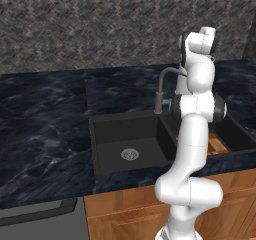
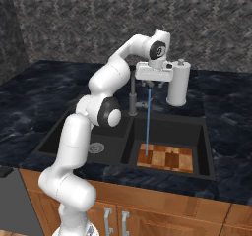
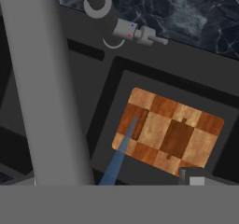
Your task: Turn on the sink faucet with hot water and rinse the cutting board for ten seconds, then turn off the faucet. Push the cutting board to reach the water if necessary.
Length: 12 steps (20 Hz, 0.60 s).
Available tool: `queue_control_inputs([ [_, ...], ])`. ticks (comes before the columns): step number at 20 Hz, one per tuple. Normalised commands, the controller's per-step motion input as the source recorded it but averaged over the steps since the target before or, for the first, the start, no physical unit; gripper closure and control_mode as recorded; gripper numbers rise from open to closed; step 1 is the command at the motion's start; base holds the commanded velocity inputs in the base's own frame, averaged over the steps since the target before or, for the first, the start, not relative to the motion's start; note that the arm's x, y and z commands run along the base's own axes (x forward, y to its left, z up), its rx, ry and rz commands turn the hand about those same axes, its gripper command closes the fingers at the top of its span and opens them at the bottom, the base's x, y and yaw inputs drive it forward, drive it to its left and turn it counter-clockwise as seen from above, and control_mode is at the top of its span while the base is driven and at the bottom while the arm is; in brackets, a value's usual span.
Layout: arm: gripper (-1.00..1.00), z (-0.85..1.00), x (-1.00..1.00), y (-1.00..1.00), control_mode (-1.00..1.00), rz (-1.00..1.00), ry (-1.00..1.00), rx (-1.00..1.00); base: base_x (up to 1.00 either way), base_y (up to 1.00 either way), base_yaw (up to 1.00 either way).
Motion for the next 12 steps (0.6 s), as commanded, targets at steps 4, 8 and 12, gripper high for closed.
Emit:
queue_control_inputs([
  [4,-1.00,0.00,0.00,0.00,-1.00,0.00,0.00,0.00,0.00,0.00,0.00],
  [8,-1.00,0.00,0.00,0.00,-1.00,0.00,0.00,0.00,0.00,0.00,0.00],
  [12,-1.00,0.00,0.00,0.00,-1.00,0.00,0.00,0.00,0.00,0.00,0.00],
])
